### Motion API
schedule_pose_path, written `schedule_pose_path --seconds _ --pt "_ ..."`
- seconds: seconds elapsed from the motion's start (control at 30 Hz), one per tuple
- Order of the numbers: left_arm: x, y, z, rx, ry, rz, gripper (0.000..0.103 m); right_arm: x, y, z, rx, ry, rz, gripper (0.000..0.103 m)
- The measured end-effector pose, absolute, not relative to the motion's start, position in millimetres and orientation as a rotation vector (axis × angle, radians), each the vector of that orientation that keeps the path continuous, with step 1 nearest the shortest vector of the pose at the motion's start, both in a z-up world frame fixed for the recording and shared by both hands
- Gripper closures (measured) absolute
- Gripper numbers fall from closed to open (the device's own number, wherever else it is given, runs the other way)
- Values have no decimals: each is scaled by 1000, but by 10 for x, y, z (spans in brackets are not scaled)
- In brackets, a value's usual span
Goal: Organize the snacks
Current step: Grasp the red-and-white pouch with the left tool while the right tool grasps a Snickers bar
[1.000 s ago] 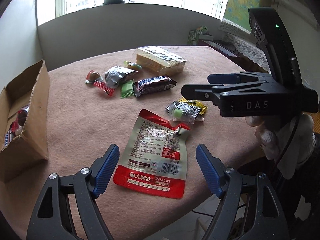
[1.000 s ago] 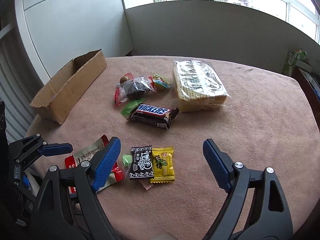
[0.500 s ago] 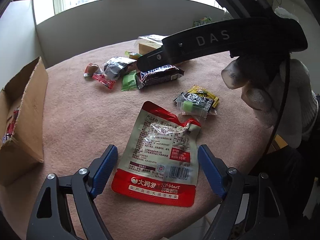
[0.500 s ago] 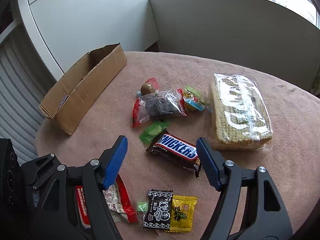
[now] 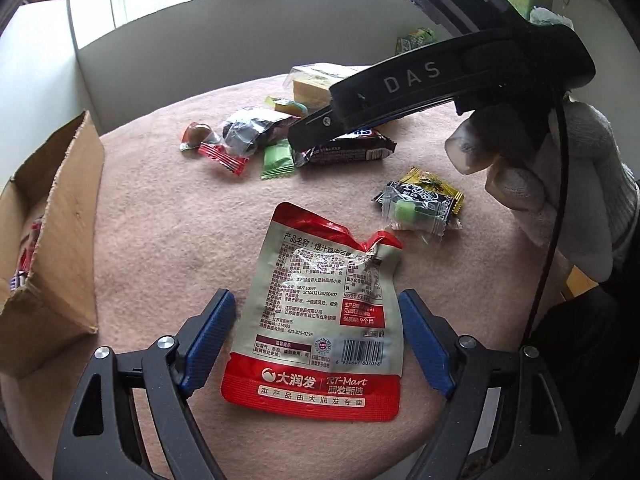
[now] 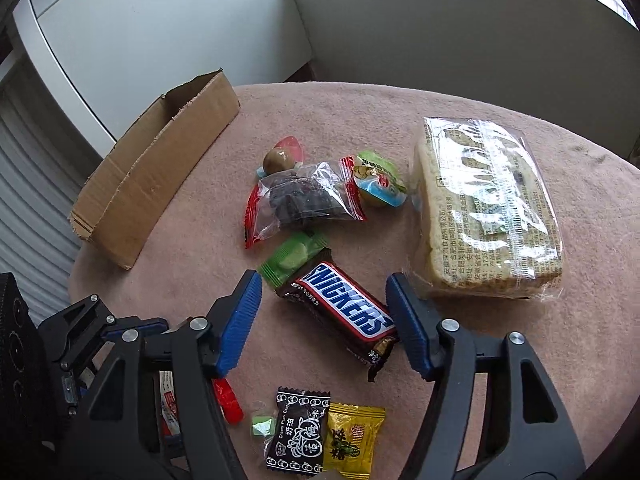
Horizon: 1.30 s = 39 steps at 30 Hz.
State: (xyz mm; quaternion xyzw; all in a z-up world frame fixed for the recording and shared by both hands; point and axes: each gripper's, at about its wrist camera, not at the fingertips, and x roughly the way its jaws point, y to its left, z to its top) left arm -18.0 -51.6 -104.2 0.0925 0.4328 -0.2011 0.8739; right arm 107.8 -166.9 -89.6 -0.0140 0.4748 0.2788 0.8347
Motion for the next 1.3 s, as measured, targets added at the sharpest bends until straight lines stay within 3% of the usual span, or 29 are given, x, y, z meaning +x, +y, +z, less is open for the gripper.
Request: schedule_pose_path --seconds 0.23,0.37,0.67,0.77,1.13,1.27,1.3 --pt "-147 -471 -1080 142 903 -390 21 972 -1542 -936 -203 973 553 40" --pt "-169 -450 -1086 133 906 -403 21 954 -1481 -986 -282 962 510 49" --pt "-136 -407 -1096 145 897 -393 23 1010 -1554 -1003 -239 982 520 50" --pt "-210 -382 -1063 146 895 -392 25 993 -1549 -999 -239 979 509 55" --pt "-182 -196 -970 39 909 -402 39 958 -1672 -881 -146 961 497 58" --pt "-230 -241 -986 95 892 -392 38 966 -1627 -882 -163 957 490 58" --pt "-227 -266 -992 110 889 -380 33 966 -1618 -899 -167 962 493 58"
